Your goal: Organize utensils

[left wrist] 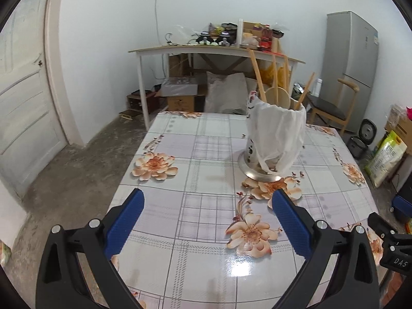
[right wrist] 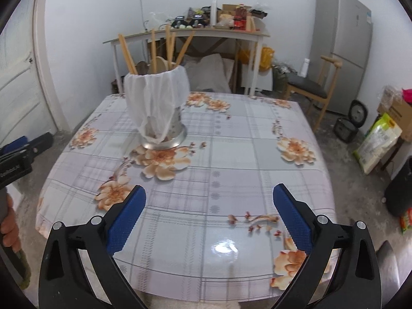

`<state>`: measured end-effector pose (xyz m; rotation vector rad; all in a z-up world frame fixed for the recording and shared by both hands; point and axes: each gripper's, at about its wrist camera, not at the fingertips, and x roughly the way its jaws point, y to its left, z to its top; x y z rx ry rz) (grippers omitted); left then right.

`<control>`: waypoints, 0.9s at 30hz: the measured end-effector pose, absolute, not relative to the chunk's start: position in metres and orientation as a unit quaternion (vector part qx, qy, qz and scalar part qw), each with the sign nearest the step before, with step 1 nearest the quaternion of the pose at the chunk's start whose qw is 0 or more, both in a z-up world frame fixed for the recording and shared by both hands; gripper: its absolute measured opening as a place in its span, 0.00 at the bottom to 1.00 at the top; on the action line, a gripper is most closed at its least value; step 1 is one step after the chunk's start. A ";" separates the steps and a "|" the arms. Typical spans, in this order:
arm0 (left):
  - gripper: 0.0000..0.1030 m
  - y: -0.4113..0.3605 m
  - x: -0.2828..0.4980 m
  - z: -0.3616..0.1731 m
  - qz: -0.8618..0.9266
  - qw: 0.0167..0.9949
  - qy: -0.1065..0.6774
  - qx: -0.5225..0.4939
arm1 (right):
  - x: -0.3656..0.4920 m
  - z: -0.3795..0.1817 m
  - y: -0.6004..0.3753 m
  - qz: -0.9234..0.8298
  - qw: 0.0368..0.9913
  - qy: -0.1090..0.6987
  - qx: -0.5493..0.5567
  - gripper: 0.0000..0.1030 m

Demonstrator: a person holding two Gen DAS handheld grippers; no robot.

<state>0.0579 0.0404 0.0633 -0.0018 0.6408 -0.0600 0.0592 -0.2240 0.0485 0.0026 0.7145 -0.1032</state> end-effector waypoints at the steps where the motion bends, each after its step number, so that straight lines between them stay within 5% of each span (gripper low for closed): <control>1: 0.94 0.040 0.057 0.064 -0.025 0.949 0.314 0.003 | 0.058 0.049 -0.225 -0.060 0.936 0.348 -0.003 0.92; 27: 0.94 -0.009 0.066 0.068 -0.014 0.938 0.345 0.041 | 0.052 0.061 -0.240 -0.082 0.944 0.319 -0.003 0.92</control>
